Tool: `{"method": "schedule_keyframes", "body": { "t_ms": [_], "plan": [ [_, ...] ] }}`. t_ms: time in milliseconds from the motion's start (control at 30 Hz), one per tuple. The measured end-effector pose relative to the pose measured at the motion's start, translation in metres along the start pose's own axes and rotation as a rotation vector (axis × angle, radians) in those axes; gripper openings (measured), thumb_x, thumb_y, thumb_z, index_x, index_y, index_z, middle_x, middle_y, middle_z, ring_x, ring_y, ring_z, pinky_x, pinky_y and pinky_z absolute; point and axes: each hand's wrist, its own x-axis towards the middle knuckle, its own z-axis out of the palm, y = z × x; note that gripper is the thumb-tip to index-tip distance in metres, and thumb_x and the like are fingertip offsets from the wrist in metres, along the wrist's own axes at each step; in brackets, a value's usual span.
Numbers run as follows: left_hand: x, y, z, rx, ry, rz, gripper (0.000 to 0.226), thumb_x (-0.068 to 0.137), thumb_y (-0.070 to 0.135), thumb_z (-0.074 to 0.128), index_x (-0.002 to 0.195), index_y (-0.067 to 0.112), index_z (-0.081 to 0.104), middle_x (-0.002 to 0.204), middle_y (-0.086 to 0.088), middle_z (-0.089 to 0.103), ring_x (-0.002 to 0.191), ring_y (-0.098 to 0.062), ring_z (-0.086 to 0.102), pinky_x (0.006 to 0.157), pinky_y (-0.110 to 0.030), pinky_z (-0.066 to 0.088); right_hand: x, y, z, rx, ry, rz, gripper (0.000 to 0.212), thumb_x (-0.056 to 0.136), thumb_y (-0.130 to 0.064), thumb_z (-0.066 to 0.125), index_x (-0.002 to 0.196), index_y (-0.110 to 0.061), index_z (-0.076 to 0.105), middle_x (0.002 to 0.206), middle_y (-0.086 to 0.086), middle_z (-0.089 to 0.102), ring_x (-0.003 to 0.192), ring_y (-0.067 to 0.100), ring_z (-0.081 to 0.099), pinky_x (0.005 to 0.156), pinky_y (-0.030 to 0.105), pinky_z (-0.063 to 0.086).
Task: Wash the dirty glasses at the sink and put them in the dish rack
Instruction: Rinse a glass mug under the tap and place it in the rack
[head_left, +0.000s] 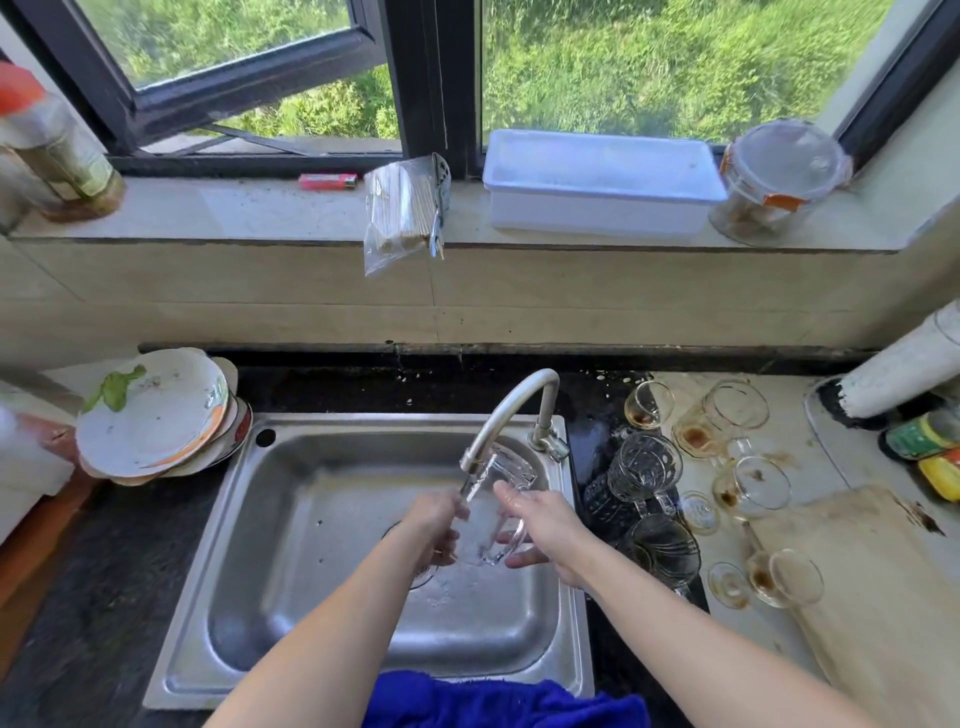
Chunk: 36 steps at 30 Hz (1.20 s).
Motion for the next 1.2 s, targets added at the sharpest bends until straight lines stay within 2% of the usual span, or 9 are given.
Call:
{"method": "schedule_keyframes", "body": {
  "t_ms": [67,167,267,400,633,733,833,1100,1200],
  "plan": [
    [-0.002,0.004,0.004,0.132,-0.025,0.095,0.041,0.096,0.046,0.041,0.086,0.011,0.06,0.08,-0.008,0.05,0.063,-0.019,0.041,0.057,-0.025,0.037,-0.001,0.002,-0.008,-0.049,0.012,0.011,0.049,0.089,-0.046,0.065,0.11,-0.002,0.062,0.106,0.011,0.062,0.09,0.03,0.068,0.055,0.037,0.06],
    [-0.011,0.009,0.014,0.122,-0.028,0.203,0.046,0.096,0.052,0.041,0.087,0.011,0.061,0.075,-0.005,0.051,0.063,-0.019,0.041,0.057,-0.026,0.032,-0.001,0.01,-0.012,-0.214,0.047,-0.025,0.04,0.088,-0.045,0.066,0.079,-0.008,0.055,0.083,0.009,0.058,0.075,0.024,0.062,0.063,0.042,0.059],
    [-0.016,0.003,0.014,0.177,0.052,0.364,0.039,0.098,0.042,0.046,0.078,0.01,0.058,0.072,-0.009,0.055,0.058,-0.019,0.045,0.047,-0.021,0.031,-0.008,0.017,-0.008,-0.374,0.093,-0.129,0.048,0.086,-0.052,0.064,0.064,-0.016,0.043,0.061,0.005,0.049,0.052,0.018,0.055,0.061,0.041,0.056],
    [-0.03,-0.003,-0.001,0.615,0.182,0.58,0.03,0.093,0.026,0.051,0.07,0.01,0.058,0.07,-0.013,0.057,0.066,-0.029,0.048,0.059,-0.029,0.032,-0.029,0.024,-0.006,-0.648,0.203,-0.249,0.054,0.087,-0.061,0.058,0.057,-0.02,0.038,0.052,-0.003,0.041,0.046,0.011,0.04,0.055,0.032,0.031],
    [-0.061,0.003,-0.014,1.078,0.145,0.852,0.027,0.089,0.028,0.046,0.063,0.02,0.044,0.078,-0.009,0.063,0.08,-0.033,0.06,0.06,-0.032,0.04,-0.083,0.021,0.006,-0.524,0.467,-0.332,0.049,0.089,-0.055,0.058,0.057,-0.022,0.041,0.053,-0.007,0.044,0.05,0.012,0.042,0.054,0.031,0.033],
    [-0.084,0.009,-0.006,1.159,0.097,0.986,0.022,0.089,0.027,0.043,0.068,0.021,0.046,0.084,-0.008,0.065,0.082,-0.031,0.061,0.063,-0.034,0.043,-0.11,0.017,0.002,-0.39,0.575,-0.329,0.047,0.088,-0.057,0.058,0.061,-0.02,0.045,0.054,-0.003,0.049,0.051,0.018,0.051,0.061,0.035,0.046],
    [-0.109,0.019,0.013,1.205,0.046,1.094,0.025,0.088,0.024,0.043,0.064,0.022,0.044,0.08,-0.006,0.063,0.076,-0.028,0.061,0.062,-0.034,0.046,-0.145,0.014,-0.013,-0.308,0.725,-0.357,0.049,0.086,-0.057,0.06,0.058,-0.021,0.042,0.051,-0.001,0.048,0.05,0.02,0.051,0.061,0.035,0.044],
    [-0.202,0.017,0.121,1.315,-0.054,1.446,0.024,0.09,0.029,0.045,0.093,0.015,0.064,0.093,-0.008,0.068,0.085,-0.031,0.062,0.066,-0.031,0.044,-0.271,0.058,-0.084,-0.178,1.139,-0.296,0.053,0.084,-0.064,0.056,0.063,-0.016,0.048,0.062,0.003,0.056,0.068,0.029,0.064,0.069,0.046,0.055],
    [-0.248,-0.01,0.176,1.353,-0.162,1.569,0.025,0.093,0.028,0.046,0.102,0.015,0.065,0.098,-0.007,0.068,0.089,-0.03,0.062,0.066,-0.03,0.044,-0.33,0.099,-0.111,-0.2,1.292,-0.213,0.056,0.089,-0.059,0.054,0.056,-0.018,0.036,0.053,0.0,0.048,0.065,0.03,0.06,0.066,0.039,0.047]
  ]
}}
